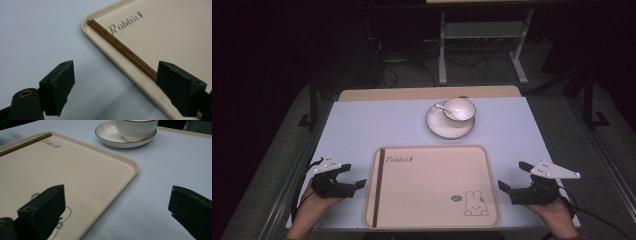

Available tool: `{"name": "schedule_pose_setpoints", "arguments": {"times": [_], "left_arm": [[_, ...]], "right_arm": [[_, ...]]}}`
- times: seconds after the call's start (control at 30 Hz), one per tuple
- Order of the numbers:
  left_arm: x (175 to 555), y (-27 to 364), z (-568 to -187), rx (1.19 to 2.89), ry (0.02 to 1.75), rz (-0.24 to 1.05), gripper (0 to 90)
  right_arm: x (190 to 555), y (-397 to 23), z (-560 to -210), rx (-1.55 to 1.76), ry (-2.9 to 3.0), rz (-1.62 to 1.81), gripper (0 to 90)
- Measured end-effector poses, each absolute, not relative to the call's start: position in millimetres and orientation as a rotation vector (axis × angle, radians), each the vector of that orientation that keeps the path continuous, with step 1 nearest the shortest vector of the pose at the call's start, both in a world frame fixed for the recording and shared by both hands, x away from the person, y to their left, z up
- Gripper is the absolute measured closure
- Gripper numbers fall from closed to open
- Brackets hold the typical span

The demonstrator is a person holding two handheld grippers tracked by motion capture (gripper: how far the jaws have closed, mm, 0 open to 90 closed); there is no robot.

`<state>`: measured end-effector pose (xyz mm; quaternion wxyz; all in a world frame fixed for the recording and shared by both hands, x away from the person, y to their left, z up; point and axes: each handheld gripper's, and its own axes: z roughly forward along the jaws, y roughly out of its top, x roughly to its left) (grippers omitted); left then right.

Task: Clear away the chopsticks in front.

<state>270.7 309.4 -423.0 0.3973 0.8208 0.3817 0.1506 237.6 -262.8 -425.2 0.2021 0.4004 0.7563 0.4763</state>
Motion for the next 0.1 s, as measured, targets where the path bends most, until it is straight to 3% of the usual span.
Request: {"name": "schedule_pose_setpoints", "arguments": {"times": [0.1], "left_arm": [[271.1,309.2,-423.5,2.083,0.964,0.382,15.0]], "right_arm": [[237.4,-263.1,-425.0,1.118,2.110,1.332,0.3]]}}
